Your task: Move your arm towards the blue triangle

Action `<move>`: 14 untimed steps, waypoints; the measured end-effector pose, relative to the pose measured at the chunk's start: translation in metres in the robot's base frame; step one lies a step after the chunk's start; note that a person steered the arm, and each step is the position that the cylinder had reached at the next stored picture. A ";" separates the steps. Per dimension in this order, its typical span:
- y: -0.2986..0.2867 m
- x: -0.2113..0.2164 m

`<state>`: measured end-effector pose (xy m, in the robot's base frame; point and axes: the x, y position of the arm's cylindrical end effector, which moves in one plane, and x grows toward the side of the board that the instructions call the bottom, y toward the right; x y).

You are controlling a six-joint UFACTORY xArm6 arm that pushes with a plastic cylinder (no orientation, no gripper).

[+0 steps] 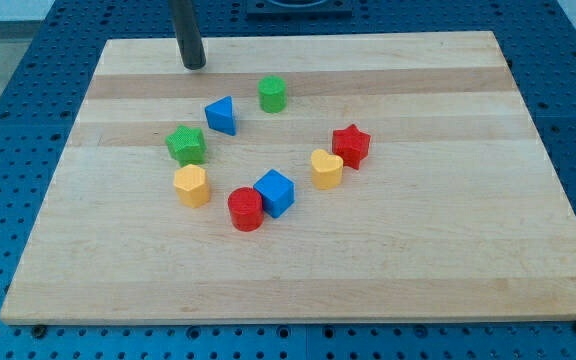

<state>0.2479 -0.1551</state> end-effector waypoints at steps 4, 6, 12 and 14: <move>0.119 -0.006; 0.154 -0.004; 0.139 0.133; 0.102 0.133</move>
<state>0.3808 -0.0535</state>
